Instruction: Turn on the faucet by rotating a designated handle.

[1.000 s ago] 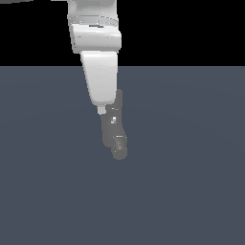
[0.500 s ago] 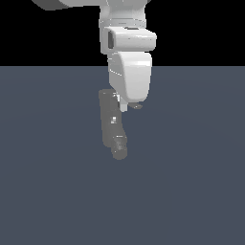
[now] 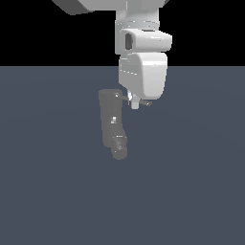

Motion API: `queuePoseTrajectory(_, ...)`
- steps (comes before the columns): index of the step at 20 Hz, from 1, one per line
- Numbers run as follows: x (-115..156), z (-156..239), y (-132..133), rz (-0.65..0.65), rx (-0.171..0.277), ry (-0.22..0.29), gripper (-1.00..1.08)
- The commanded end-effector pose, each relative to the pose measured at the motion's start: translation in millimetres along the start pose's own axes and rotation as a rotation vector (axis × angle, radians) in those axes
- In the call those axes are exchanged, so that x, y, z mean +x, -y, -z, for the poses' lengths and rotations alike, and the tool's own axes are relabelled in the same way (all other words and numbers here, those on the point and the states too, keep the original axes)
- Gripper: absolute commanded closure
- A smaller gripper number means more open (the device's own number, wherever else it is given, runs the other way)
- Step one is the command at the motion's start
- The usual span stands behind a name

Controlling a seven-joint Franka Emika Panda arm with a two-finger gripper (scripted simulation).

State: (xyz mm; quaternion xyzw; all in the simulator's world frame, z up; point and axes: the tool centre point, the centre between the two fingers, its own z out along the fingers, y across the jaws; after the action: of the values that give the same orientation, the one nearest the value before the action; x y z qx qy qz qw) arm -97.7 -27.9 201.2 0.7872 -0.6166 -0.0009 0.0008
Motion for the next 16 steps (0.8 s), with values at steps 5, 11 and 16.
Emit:
queuePoseTrajectory(5,21.1,-0.1,15.5,-0.010,0.002,0.000,1.08)
queuePoseTrajectory(11,38.9,0.0,29.7,-0.015,0.002,0.000,1.08)
queuePoseTrajectory(16,53.6,0.1,41.3,-0.020,0.002,0.000,1.08)
